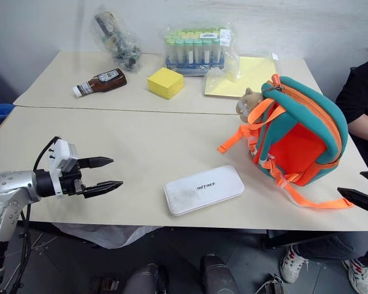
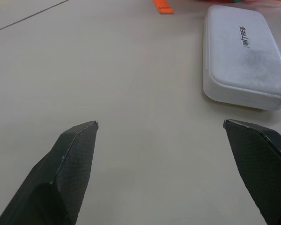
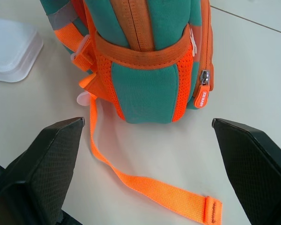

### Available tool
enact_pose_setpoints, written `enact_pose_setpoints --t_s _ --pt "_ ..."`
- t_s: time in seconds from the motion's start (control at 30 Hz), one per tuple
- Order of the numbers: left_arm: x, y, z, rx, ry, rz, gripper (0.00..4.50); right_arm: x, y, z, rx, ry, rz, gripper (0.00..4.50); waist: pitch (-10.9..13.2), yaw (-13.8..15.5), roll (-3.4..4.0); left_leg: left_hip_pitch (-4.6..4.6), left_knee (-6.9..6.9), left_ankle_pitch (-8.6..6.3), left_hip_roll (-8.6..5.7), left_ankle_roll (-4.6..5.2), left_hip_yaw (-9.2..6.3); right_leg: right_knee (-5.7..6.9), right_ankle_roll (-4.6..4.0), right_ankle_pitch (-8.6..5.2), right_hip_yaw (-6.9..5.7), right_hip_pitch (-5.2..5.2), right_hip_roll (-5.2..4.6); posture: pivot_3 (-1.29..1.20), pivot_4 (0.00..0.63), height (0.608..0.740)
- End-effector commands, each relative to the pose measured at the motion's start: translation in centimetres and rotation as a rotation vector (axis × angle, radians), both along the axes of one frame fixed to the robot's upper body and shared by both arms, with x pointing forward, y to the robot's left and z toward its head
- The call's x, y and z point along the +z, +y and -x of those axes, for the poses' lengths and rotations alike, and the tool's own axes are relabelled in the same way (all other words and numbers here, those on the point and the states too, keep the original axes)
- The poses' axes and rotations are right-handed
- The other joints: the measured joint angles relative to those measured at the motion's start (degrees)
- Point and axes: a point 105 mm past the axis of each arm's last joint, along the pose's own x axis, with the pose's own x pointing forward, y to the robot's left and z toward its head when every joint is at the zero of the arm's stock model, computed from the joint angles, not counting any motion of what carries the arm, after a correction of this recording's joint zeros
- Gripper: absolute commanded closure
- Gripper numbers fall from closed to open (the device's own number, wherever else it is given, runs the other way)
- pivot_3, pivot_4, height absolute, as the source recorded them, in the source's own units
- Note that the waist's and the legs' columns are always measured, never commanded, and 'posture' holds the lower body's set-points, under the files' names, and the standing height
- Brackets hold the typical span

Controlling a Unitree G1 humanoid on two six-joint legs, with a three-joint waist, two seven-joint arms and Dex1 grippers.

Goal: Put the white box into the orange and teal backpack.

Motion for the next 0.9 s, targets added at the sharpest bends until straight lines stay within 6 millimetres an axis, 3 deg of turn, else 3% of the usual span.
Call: enact_pose_setpoints --t_s 0.03,0.5,0.6,0.73,0.9 --pt "1.0 0.1 0.2 -0.007 -0.04 0.008 0.0 0.9 0.3 -0.1 0.004 -0.036 0.007 0.02 0.0 0.0 0.0 0.0 0.0 0.0 0.0 0.0 0.0 0.0 0.0 0.0 0.0 0.0 0.0 0.0 0.15 0.74" --pt "0.8 -0.2 0.1 -0.004 -0.022 -0.01 0.0 0.8 1.4 0.0 0.013 -0.033 0.029 0.02 0.0 0.0 0.0 0.0 -0.01 -0.01 0.01 0.0 0.0 0.0 -0.01 0.0 0.0 -0.01 0.0 0.0 0.15 0.74" --pt "0.6 -1.2 0.5 -0.057 -0.005 -0.023 0.0 0.9 3.3 0.0 0.077 -0.031 0.031 0.02 0.0 0.0 0.01 0.0 -0.02 -0.01 0.02 0.0 -0.01 0.0 -0.01 0.0 0.0 -0.01 0.0 0.0 0.15 0.74" --pt "-0.8 -3.3 2.2 -0.202 0.025 -0.089 0.0 0.1 7.9 0.6 0.229 0.006 0.023 0.02 0.0 0.0 0.01 -0.01 -0.03 -0.03 0.04 -0.04 -0.01 -0.01 0.0 0.0 0.0 0.0 0.01 0.0 0.15 0.74" --pt "-3.0 -5.0 3.4 -0.359 0.049 -0.177 1.19 -1.8 11.5 0.4 0.342 0.041 0.062 1.66 0.0 0.0 0.01 0.0 -0.04 -0.06 0.08 -0.09 -0.01 -0.01 -0.04 -0.02 0.0 0.0 0.06 0.0 0.15 0.74"
